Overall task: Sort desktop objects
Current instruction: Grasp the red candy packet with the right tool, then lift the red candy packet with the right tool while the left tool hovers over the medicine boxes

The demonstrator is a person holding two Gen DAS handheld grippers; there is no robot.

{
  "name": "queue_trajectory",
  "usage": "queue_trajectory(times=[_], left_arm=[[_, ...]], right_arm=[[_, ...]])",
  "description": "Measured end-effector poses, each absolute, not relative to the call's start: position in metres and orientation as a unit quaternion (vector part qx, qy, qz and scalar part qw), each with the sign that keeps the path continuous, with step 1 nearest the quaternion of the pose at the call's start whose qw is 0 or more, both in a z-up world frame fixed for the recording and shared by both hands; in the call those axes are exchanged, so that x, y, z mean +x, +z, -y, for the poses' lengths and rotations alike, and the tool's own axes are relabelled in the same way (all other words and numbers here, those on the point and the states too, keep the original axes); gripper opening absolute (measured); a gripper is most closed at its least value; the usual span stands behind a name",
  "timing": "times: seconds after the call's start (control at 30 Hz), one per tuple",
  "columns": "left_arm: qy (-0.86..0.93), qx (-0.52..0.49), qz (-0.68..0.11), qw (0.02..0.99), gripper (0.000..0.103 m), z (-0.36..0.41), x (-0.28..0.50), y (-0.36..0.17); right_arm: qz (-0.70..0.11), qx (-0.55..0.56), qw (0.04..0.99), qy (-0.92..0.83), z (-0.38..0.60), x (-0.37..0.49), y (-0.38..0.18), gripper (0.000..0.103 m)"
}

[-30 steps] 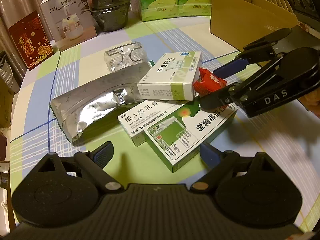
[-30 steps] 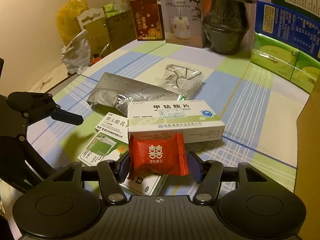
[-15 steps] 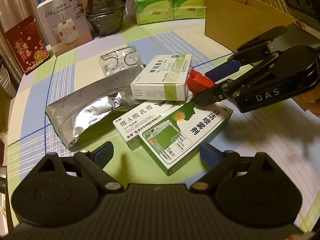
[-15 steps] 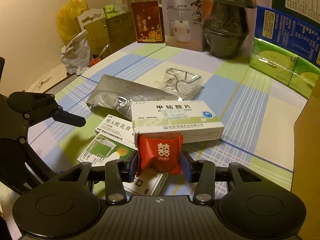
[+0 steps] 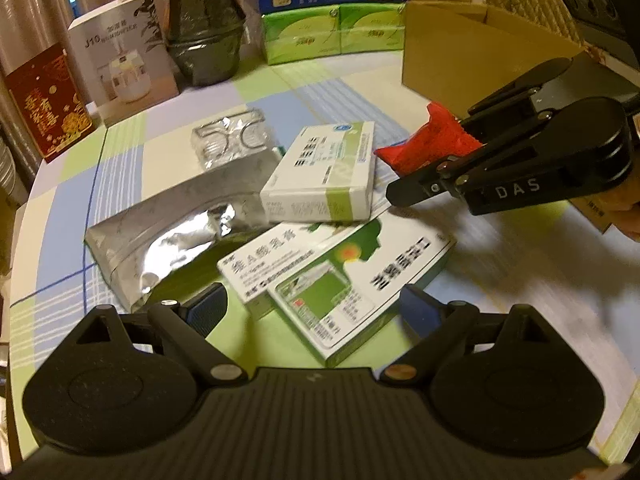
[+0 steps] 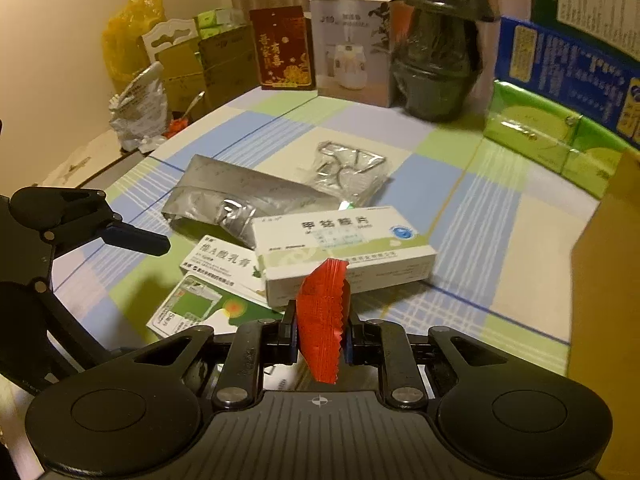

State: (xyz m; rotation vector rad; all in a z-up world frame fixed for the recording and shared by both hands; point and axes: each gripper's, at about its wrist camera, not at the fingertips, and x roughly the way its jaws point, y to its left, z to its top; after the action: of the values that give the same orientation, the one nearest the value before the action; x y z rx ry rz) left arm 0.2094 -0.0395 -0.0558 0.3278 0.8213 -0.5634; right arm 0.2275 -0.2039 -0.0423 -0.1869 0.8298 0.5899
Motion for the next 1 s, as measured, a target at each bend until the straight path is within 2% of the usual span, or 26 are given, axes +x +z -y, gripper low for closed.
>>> queue_trajectory(times=[0.57, 0.77, 1.0], left_arm=[[-0.322, 0.193, -0.368, 0.851, 0.09, 0.063, 0.205, -0.068], [-0.335, 0.208, -0.382, 0.836, 0.09, 0.071, 0.2, -0.066], [-0.332, 0.171, -0.383, 0.845, 0.087, 0.064, 0.204, -0.06]], right_arm=[[-0.422, -0.082, 0.866, 0.256, 0.225, 0.232, -0.043, 0.017], [-0.43, -0.082, 0.863, 0.252, 0.229, 0.23, -0.043, 0.017], [-0.431, -0.079, 0.863, 0.251, 0.227, 0.23, -0.043, 0.017]])
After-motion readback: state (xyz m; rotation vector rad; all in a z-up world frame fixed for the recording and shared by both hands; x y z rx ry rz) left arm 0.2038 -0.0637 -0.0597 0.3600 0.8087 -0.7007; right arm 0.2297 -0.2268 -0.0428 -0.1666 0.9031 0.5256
